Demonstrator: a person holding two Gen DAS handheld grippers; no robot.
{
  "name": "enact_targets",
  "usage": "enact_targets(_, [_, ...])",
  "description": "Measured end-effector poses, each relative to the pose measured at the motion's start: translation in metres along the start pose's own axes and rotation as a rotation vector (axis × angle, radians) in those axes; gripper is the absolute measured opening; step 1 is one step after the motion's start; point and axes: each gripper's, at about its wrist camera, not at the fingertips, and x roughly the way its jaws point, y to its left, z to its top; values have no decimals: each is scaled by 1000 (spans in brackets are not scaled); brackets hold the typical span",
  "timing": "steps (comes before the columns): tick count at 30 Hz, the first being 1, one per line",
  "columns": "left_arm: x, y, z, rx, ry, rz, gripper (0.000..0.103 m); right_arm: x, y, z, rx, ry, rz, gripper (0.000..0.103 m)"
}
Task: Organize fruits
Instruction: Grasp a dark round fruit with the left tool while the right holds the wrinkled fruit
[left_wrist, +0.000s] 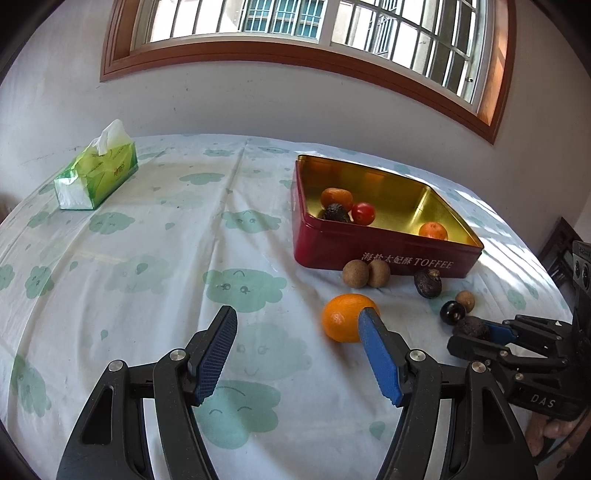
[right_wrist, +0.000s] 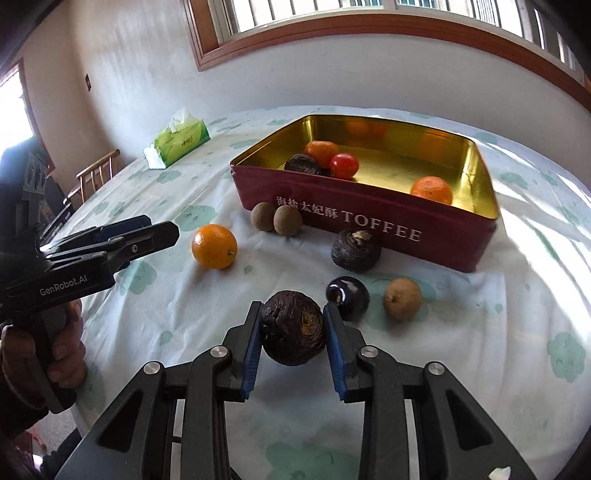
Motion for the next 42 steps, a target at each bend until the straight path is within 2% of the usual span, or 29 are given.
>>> enact_targets(4, [0, -25, 8, 93, -4, -14, 69, -38, -54, -18, 150, -68, -90, 29])
enact_targets(8, [-4, -51, 14, 124, -13, -95, 69, -55, -105, -26, 241, -54, -193, 29])
enact_targets(11, [2, -84, 14, 213, 5, -149, 69, -54, -129, -26, 279, -47, -233, 29])
enact_targets(14, [19, -115, 11, 332, 45, -171, 69, -51, -138, -26, 311, -42, -221, 29])
enact_targets(17, [37, -135, 9, 398, 81, -186, 69, -49, -133, -25, 285, -38, -217, 29])
enact_targets(21, [64, -141, 7, 401, 159, -197, 59, -48, -133, -25, 292, -40, -201, 29])
enact_targets(23, [75, -138, 8, 374, 217, -220, 48, -48, -133, -25, 291, -41, -195, 29])
enact_targets(25, [77, -136, 10, 360, 218, -249, 44, -46, -132, -24, 282, -37, -192, 29])
enact_targets(28, [77, -134, 10, 354, 209, -234, 27, -45, -131, -24, 278, -31, -189, 29])
enact_targets(33, [64, -122, 8, 289, 160, -156, 27, -45, -129, -23, 282, -26, -196, 29])
enact_targets(35, [56, -114, 6, 263, 141, -114, 28, -43, -128, -21, 324, -20, -158, 29])
enact_targets(37, [50, -106, 4, 236, 130, -79, 28, -42, -120, -18, 341, -22, -136, 29])
enact_targets(42, [44, -93, -1, 180, 122, -5, 28, -31, -96, -12, 326, -14, -154, 29])
